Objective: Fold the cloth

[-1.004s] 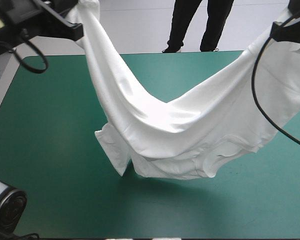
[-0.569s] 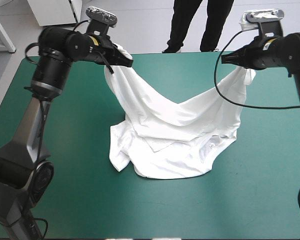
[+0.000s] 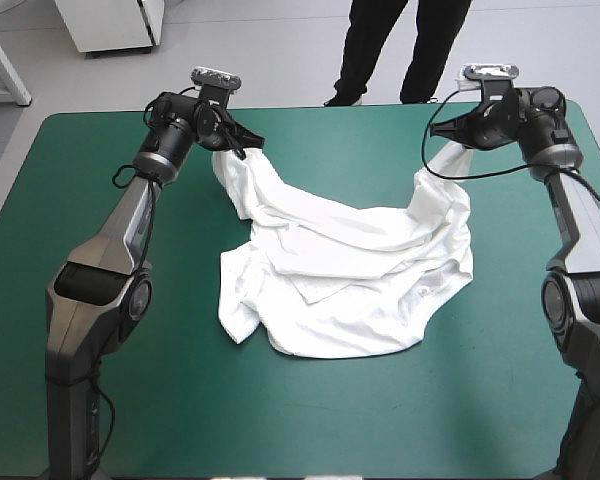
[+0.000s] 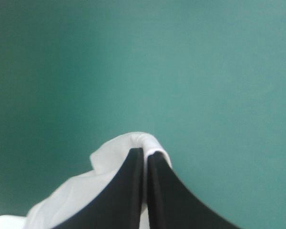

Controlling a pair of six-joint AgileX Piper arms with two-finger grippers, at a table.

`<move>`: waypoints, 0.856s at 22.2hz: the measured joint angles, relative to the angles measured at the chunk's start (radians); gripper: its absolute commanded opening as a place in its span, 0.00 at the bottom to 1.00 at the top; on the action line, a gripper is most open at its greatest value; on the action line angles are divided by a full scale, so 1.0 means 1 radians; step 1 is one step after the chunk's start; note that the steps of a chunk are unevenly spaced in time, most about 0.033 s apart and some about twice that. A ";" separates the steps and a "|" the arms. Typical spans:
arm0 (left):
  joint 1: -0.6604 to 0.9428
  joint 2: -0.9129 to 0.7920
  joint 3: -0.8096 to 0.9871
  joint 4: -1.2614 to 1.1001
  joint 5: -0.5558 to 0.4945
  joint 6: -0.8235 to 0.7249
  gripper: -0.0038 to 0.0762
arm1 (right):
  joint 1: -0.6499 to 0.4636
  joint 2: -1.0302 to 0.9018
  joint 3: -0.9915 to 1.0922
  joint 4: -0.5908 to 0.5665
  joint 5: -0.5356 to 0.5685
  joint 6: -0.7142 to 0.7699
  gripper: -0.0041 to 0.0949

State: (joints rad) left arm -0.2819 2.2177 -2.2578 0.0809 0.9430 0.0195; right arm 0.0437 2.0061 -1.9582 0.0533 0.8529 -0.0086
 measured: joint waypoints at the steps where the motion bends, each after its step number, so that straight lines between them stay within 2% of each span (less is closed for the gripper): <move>1: 0.014 0.030 0.000 -0.006 -0.015 -0.001 0.02 | -0.016 0.045 0.000 0.000 -0.007 0.000 0.03; 6: 0.018 0.123 0.000 -0.001 -0.069 -0.002 0.02 | -0.027 0.157 0.000 0.000 -0.010 0.000 0.03; 7: 0.018 0.132 0.000 -0.001 -0.074 0.003 0.05 | -0.027 0.162 0.000 0.000 -0.011 0.000 0.07; 8: 0.018 0.140 0.000 -0.001 -0.078 0.011 0.09 | -0.027 0.163 0.000 0.000 -0.013 0.000 0.11; 10: 0.018 0.140 0.000 -0.001 -0.092 0.017 0.24 | -0.028 0.163 -0.011 0.013 -0.008 0.000 0.21; 11: 0.018 0.140 0.000 -0.001 -0.095 0.019 0.35 | -0.028 0.163 -0.020 0.020 -0.002 0.000 0.27; 15: 0.018 0.140 -0.005 -0.001 -0.064 0.019 0.63 | -0.029 0.163 -0.068 0.027 0.022 -0.006 0.34; 17: 0.018 0.140 -0.021 -0.001 -0.019 0.019 0.67 | -0.030 0.163 -0.093 0.027 0.035 -0.009 0.34; 19: 0.018 0.140 -0.045 -0.004 0.023 0.019 0.65 | -0.031 0.163 -0.115 0.027 0.056 -0.009 0.34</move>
State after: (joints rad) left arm -0.2638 2.3579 -2.3031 0.0769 0.9663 0.0388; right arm 0.0128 2.1689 -2.0736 0.0804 0.9092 -0.0174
